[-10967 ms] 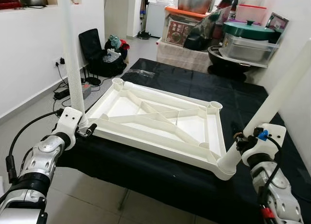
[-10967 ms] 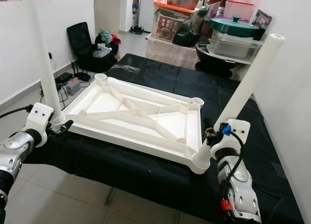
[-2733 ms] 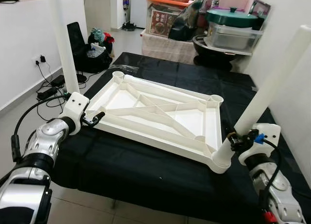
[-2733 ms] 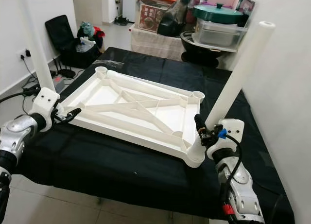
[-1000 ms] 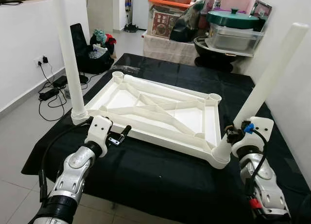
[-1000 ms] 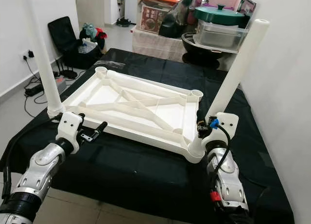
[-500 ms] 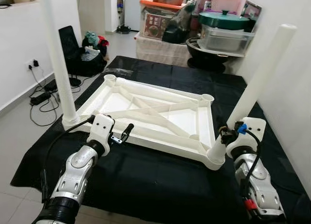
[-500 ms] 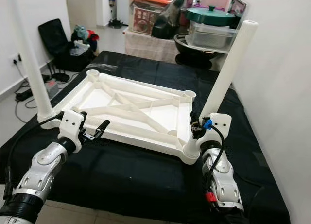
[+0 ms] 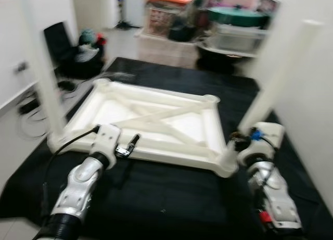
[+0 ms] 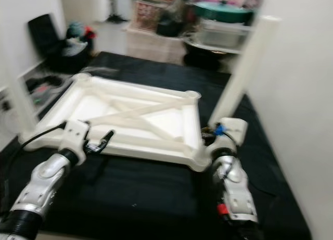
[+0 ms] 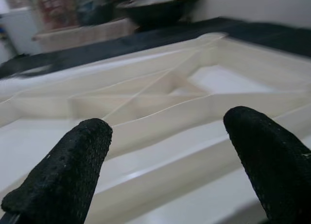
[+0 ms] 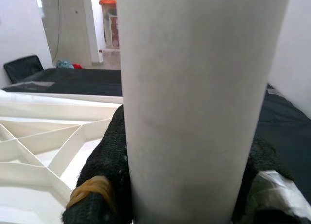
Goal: Building children table
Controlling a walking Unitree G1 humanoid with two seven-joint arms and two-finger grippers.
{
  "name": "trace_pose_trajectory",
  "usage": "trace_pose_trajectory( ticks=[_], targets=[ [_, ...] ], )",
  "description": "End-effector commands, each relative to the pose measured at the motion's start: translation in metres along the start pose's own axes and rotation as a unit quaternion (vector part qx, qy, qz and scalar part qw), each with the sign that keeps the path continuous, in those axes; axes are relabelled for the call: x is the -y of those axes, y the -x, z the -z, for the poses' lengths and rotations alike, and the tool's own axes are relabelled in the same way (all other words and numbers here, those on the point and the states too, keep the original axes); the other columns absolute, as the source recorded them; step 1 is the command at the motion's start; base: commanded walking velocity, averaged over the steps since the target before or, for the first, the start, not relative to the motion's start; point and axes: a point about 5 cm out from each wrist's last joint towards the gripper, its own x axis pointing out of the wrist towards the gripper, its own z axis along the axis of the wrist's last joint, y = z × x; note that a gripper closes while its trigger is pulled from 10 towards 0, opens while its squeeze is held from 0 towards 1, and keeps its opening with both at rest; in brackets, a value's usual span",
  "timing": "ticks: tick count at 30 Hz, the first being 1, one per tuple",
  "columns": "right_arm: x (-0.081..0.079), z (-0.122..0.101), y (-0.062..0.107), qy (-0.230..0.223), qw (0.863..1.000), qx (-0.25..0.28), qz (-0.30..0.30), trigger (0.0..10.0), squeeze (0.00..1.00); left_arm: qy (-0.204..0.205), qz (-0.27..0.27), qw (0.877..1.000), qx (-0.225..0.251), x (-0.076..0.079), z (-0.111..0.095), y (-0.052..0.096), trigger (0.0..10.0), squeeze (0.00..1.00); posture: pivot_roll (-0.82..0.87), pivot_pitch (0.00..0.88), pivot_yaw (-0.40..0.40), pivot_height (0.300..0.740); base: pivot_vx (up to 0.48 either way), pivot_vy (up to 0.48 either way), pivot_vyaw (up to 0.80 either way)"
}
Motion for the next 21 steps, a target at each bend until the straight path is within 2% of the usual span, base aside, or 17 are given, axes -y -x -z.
trace_pose_trajectory(
  ticks=[1, 7, 13, 15, 21],
  targets=[
    [0.0069, 0.0334, 0.0101, 0.006, 0.996, -0.083, 0.019, 10.0, 0.00, -0.011, -0.009, 1.000, -0.012, -0.0081, 0.0043, 0.0050, 10.0, 0.00, 0.04, 0.000, -0.100, 0.740, 0.000, 0.000, 0.00],
    [0.0062, 0.0338, 0.0100, 0.004, 0.996, -0.084, 0.020, 10.0, 0.00, -0.013, -0.001, 1.000, -0.009, -0.0052, 0.0032, 0.0050, 10.0, 0.00, 0.04, 0.000, -0.098, 0.740, 0.000, 0.000, 0.00],
    [0.0050, 0.0350, 0.0099, -0.003, 0.996, -0.090, 0.017, 10.0, 0.00, -0.016, 0.006, 1.000, -0.010, -0.0012, 0.0040, 0.0050, 10.0, 0.00, 0.04, 0.000, -0.099, 0.740, 0.000, -0.445, 0.00],
    [0.0038, 0.0356, 0.0092, -0.017, 0.995, -0.096, 0.016, 10.0, 0.00, -0.015, 0.006, 1.000, -0.010, -0.0005, 0.0039, 0.0048, 10.0, 0.00, 0.04, 0.000, -0.099, 0.740, 0.000, -0.472, -0.80],
    [0.0030, 0.0347, 0.0087, -0.022, 0.995, -0.097, 0.011, 10.0, 0.00, -0.013, 0.006, 1.000, -0.011, -0.0003, 0.0042, 0.0052, 10.0, 0.00, 0.03, 0.000, -0.101, 0.740, 0.000, -0.432, -0.80]
  ],
)
